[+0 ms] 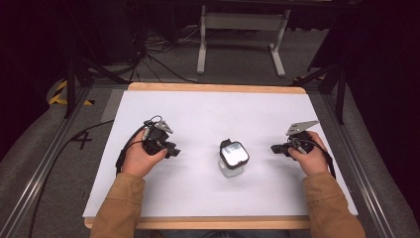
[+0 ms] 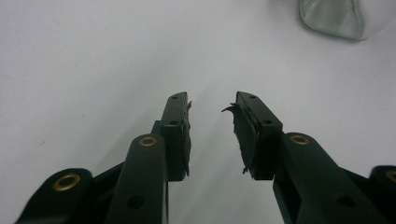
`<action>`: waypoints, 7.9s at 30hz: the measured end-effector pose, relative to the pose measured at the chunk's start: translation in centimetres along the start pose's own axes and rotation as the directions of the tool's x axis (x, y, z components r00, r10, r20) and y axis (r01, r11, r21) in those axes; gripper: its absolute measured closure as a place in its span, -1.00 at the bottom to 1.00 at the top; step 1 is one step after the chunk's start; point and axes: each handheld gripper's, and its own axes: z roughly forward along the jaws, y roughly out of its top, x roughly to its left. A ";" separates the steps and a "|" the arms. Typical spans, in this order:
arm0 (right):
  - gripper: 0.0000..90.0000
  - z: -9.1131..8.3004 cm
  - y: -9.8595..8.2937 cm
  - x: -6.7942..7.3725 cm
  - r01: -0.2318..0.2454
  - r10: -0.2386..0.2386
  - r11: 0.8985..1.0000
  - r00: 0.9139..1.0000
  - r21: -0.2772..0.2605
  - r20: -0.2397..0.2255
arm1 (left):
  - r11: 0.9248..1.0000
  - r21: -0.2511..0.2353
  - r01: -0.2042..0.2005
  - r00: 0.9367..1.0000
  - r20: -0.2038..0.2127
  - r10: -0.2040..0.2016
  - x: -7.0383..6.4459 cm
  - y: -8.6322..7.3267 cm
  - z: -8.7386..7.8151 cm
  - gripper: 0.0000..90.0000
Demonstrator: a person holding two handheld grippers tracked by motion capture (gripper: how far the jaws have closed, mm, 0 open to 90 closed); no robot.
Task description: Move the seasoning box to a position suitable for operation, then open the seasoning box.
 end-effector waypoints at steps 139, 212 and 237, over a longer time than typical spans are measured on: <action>1.00 4.1 11.7 6.4 0.115 -0.132 0.989 0.972 -0.093 -0.197 | 0.991 -0.127 -0.030 0.997 0.065 0.039 -4.4 1.7 -3.1 0.39; 1.00 4.3 12.0 6.4 0.108 -0.117 0.992 0.975 -0.057 -0.188 | 0.980 -0.138 -0.143 0.961 0.217 0.171 -11.5 5.3 2.6 0.96; 1.00 -0.7 3.6 9.1 0.090 -0.139 0.975 0.961 -0.202 -0.241 | 0.969 -0.205 -0.135 0.976 0.139 0.166 -11.8 5.3 2.7 0.99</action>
